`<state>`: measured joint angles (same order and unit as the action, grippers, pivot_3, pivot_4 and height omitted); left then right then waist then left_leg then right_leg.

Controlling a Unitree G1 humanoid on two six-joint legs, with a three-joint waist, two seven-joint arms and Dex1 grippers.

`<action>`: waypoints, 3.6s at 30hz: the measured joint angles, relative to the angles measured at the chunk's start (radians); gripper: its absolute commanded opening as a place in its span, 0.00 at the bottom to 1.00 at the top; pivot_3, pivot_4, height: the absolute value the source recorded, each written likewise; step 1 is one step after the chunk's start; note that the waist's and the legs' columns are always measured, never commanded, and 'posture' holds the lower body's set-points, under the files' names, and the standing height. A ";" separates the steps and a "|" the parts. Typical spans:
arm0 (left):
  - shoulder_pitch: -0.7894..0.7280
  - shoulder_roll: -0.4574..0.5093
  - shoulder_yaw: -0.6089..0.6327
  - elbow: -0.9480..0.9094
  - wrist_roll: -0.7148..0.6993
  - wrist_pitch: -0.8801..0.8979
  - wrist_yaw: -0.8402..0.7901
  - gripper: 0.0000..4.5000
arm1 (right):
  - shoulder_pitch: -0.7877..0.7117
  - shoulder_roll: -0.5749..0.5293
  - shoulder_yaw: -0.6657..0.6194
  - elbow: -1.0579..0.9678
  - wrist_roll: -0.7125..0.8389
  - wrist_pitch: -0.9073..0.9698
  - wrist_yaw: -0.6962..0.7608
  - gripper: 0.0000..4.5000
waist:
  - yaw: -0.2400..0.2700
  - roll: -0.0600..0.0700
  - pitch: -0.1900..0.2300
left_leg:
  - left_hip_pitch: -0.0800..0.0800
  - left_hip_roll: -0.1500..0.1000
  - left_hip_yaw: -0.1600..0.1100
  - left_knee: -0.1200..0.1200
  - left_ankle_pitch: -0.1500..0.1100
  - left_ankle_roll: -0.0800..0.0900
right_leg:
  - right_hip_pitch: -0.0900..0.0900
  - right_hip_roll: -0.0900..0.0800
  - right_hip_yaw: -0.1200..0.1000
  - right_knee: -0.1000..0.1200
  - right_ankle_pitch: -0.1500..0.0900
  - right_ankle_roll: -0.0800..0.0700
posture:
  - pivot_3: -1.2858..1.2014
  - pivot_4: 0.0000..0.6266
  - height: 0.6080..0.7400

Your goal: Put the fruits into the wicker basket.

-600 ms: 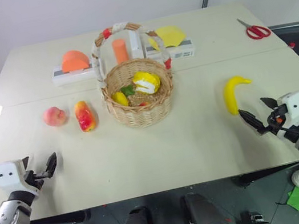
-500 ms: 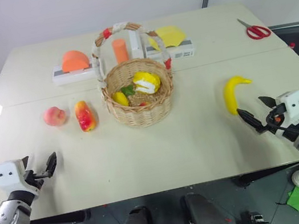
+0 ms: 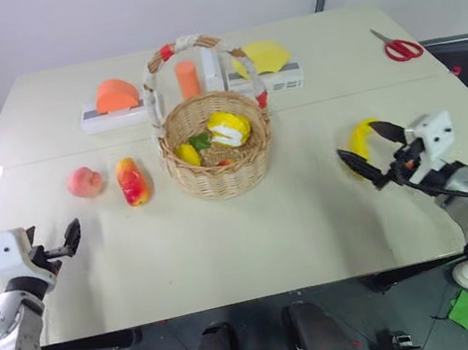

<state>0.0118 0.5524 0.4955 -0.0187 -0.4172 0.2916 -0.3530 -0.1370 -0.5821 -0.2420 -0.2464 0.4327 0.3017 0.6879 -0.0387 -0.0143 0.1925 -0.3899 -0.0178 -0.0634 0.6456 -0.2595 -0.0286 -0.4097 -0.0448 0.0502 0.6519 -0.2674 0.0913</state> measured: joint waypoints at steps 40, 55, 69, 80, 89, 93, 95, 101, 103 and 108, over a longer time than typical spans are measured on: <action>-0.704 0.033 -0.314 0.615 0.234 0.210 0.047 0.94 | -0.237 0.182 0.451 -0.210 -0.095 0.088 -0.004 1.00 | 0.012 -0.002 0.000 | -0.003 -0.003 -0.003 0.000 0.000 0.000 | -0.003 -0.002 -0.003 0.001 0.000 0.000 | 0.52 0.24 1.00; -0.548 0.077 -0.217 0.298 0.159 0.204 -0.010 0.56 | -0.259 0.186 0.448 -0.200 -0.104 0.084 0.003 1.00 | 0.020 -0.003 0.000 | -0.003 -0.002 -0.003 0.000 0.000 0.000 | -0.004 -0.002 -0.003 0.001 0.000 0.000 | 0.52 0.24 1.00; -0.692 -0.025 -0.595 -0.219 0.005 0.410 -0.194 0.56 | -0.311 0.176 0.428 -0.139 -0.106 0.074 0.027 1.00 | 0.016 -0.003 0.000 | -0.002 -0.003 -0.003 0.001 0.000 0.000 | 0.000 0.002 -0.003 -0.002 0.000 0.000 | 0.52 0.24 1.00; -0.732 -0.074 -0.552 -0.104 0.014 0.440 -0.210 0.99 | -0.272 0.185 0.429 -0.140 -0.139 0.080 -0.027 1.00 | 0.000 -0.003 0.000 | -0.003 -0.002 -0.003 0.001 0.000 0.000 | -0.003 0.001 -0.003 0.000 0.000 0.000 | 0.52 0.24 1.00; -0.468 0.139 -0.152 -0.274 -0.203 0.639 -0.222 0.99 | -0.233 0.182 0.423 -0.140 -0.143 0.085 -0.029 1.00 | 0.000 -0.002 0.001 | -0.002 -0.001 -0.004 0.000 0.000 -0.001 | -0.002 0.000 -0.003 0.001 0.000 0.000 | 0.52 0.24 1.00; -0.463 0.126 -0.116 -0.283 -0.201 0.753 -0.083 0.99 | -0.234 0.198 0.434 -0.140 -0.136 0.084 -0.008 1.00 | 0.021 -0.003 0.000 | -0.002 -0.003 -0.006 0.002 0.000 -0.001 | 0.001 -0.001 -0.005 0.000 0.001 0.001 | 0.52 0.24 1.00; -0.496 0.092 -0.138 -0.276 -0.172 0.804 0.005 0.99 | -0.240 0.209 0.444 -0.139 -0.134 0.084 0.003 1.00 | 0.026 -0.003 0.000 | -0.002 -0.004 -0.006 0.002 0.000 -0.001 | 0.001 -0.001 -0.005 -0.001 0.001 0.001 | 0.52 0.24 1.00; -0.581 -0.050 -0.243 -0.184 -0.035 0.910 0.239 0.99 | -0.254 0.217 0.454 -0.135 -0.133 0.083 0.017 1.00 | 0.023 -0.004 0.000 | -0.003 -0.003 -0.007 0.000 0.001 -0.002 | -0.001 0.000 -0.005 0.000 0.001 0.001 | 0.52 0.24 1.00; -0.602 -0.109 -0.247 -0.145 -0.019 0.938 0.284 0.99 | -0.253 0.220 0.455 -0.136 -0.133 0.083 0.017 1.00 | 0.023 -0.004 0.000 | -0.003 -0.003 -0.007 0.000 0.001 -0.002 | -0.001 0.000 -0.005 0.000 0.001 0.001 | 0.52 0.24 1.00; -0.648 -0.137 -0.244 -0.060 0.036 0.969 0.346 0.99 | -0.248 0.220 0.454 -0.136 -0.133 0.083 0.014 1.00 | 0.019 -0.004 0.000 | -0.003 -0.003 -0.007 0.000 0.001 -0.003 | -0.002 0.000 -0.005 0.000 0.001 0.001 | 0.52 0.24 1.00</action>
<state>-0.6366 0.4151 0.2514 -0.0791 -0.3813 1.2609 -0.0067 -0.3851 -0.3623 0.2124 -0.3825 0.2999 0.3849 0.7022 -0.0196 -0.0179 0.1928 -0.3924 -0.0207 -0.0705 0.6460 -0.2583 -0.0312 -0.4113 -0.0446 0.0450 0.6522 -0.2666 0.0923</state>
